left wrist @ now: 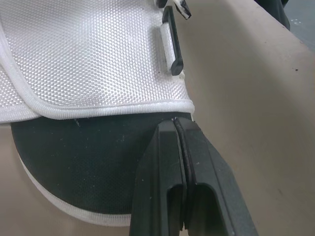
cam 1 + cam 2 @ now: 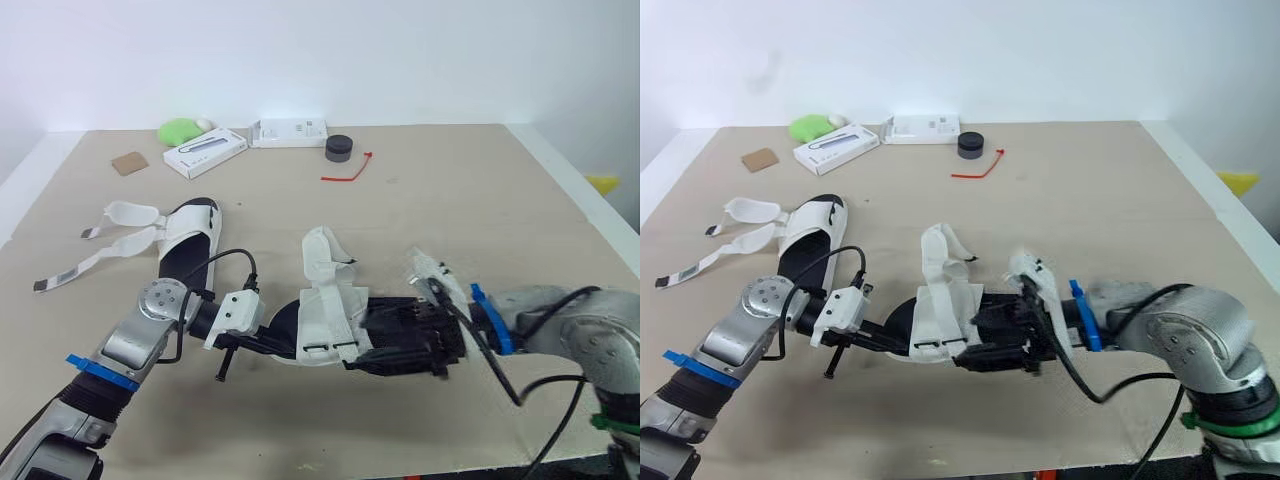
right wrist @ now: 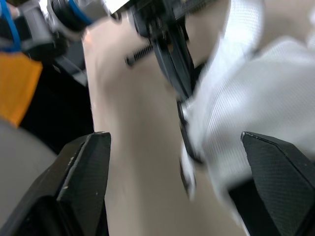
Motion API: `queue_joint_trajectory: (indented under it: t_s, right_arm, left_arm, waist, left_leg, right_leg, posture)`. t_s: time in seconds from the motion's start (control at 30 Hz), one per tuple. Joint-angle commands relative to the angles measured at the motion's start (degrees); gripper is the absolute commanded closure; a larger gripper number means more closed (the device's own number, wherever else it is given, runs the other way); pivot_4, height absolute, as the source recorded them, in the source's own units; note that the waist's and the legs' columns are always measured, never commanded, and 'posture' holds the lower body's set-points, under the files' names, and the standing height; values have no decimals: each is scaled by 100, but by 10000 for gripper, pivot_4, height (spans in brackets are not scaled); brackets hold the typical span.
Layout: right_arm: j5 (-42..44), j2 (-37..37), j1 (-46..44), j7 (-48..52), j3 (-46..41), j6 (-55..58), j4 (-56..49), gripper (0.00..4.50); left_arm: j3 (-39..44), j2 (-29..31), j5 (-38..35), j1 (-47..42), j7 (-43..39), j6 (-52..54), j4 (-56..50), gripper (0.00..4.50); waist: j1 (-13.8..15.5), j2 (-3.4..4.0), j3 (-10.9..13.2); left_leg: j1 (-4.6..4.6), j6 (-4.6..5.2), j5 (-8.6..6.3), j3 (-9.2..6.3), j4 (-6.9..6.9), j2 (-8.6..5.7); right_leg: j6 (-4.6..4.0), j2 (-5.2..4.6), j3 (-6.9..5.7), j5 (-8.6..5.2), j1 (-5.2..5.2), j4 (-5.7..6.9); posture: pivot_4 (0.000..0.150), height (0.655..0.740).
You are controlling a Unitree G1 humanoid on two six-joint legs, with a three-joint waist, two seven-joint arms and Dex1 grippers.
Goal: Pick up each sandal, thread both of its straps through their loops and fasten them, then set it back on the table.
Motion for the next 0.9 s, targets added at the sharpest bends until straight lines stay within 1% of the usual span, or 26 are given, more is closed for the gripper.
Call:
queue_joint_trajectory:
  t_s: [0.03, 0.13, 0.2, 0.33, 0.6, 0.9]
  right_arm:
    - [-46, -393, 247, 774, -177, -368, -177, 1734]
    - [160, -584, 459, 1083, -216, -311, -220, 1734]
    - [159, -591, 588, 1095, -164, -307, -271, 1734]
    - [-38, -314, 808, 768, 39, -357, -225, 1734]
    - [-193, 167, 767, 418, 98, -448, -50, 1734]
    - [-361, 482, 456, 192, 264, -337, 205, 1734]
  left_arm:
    - [-110, 92, 189, 71, -47, 45, 123, 45000]
    - [-113, 88, 188, 58, -59, 45, 145, 45000]
    - [-125, 73, 191, 43, -63, 47, 155, 45000]
    - [-139, 36, 200, -2, -46, 51, 177, 45000]
    - [-133, 26, 180, -11, -22, 111, 116, 45000]
    - [-107, 25, 171, -8, 15, 161, 55, 45000]
  waist:
    - [6, 0, 0]
    - [6, 0, 0]
    - [6, 0, 0]
    - [6, -1, 0]
    - [8, 0, 0]
    - [7, 0, 0]
  left_leg:
    - [0, 0, 0, 0, 0, -1]
    - [2, 0, 0, -1, 0, 1]
    - [5, 0, 0, -3, 0, 2]
    - [8, -1, 1, -4, 0, 2]
    - [8, -9, 5, -3, 0, -3]
    - [10, -14, 8, -4, 1, -4]
  right_leg:
    - [0, 0, 0, 0, 0, 0]
    - [0, 1, 1, 0, 1, 1]
    - [-1, 2, 0, 0, 3, 2]
    - [-1, 4, -1, -1, 8, 2]
    - [0, 2, 1, -1, 8, 3]
    - [-1, 3, 2, 1, 10, 4]
  posture:
    - [1500, 7400]
    - [1500, 7400]
    - [1500, 7400]
    - [1500, 7400]
    - [1500, 7400]
    - [1500, 7400]
